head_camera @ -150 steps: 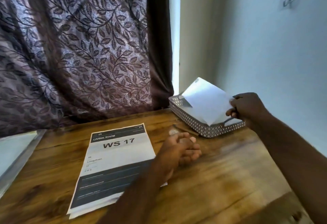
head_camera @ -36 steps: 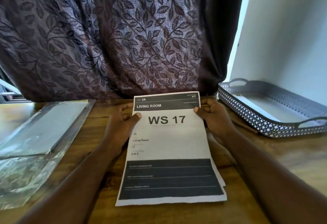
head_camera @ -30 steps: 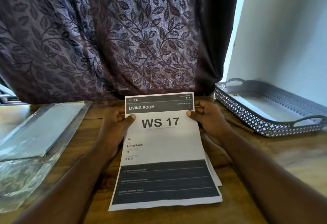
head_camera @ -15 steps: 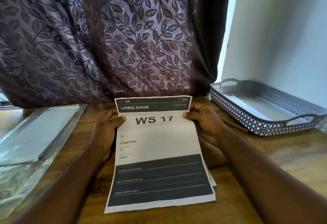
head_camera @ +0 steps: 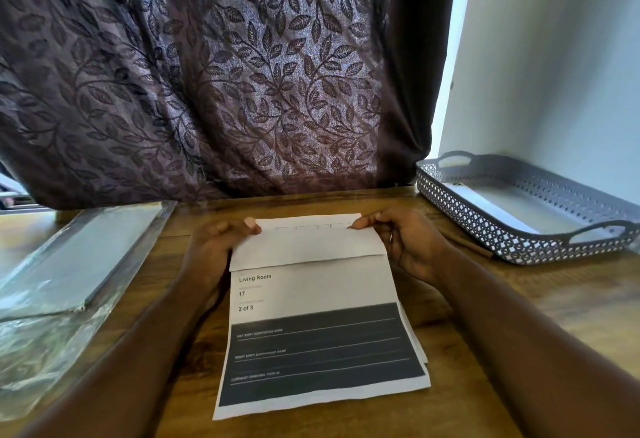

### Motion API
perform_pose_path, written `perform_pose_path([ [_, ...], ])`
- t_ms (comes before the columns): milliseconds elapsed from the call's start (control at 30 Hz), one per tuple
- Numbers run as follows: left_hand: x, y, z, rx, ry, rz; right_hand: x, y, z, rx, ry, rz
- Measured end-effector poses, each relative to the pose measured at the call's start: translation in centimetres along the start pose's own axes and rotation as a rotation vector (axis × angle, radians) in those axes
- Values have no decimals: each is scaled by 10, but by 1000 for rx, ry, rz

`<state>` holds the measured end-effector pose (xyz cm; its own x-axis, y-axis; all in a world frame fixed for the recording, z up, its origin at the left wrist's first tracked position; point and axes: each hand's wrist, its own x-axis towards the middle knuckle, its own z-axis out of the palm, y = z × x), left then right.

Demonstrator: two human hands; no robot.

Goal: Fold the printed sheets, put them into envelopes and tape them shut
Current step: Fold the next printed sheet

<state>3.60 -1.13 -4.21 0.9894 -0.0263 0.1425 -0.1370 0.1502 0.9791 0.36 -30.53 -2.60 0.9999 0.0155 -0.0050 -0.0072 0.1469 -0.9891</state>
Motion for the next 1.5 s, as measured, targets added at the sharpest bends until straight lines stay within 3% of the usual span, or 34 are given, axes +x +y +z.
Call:
perform_pose_path([
  [300, -3, 0, 0, 466, -43, 137, 3, 4, 7, -626, 205, -249],
  [433, -7, 1, 1, 715, -43, 316, 2, 5, 20, -1049, 294, -534],
  [567, -15, 4, 12, 681, -41, 421, -1, 0, 48, -1140, 141, -667],
  [700, -18, 5, 15, 644, -42, 456, -3, 1, 67, -1257, -15, -626],
  [1067, -9, 4, 0, 643, -20, 389, -1, -13, 22, -1214, 31, -454],
  [1333, -5, 3, -3, 626, -2, 359, -4, -11, 1, -965, 98, -326],
  [1500, -5, 4, -8, 772, 97, 438, -6, -8, 11, -884, 133, -380],
])
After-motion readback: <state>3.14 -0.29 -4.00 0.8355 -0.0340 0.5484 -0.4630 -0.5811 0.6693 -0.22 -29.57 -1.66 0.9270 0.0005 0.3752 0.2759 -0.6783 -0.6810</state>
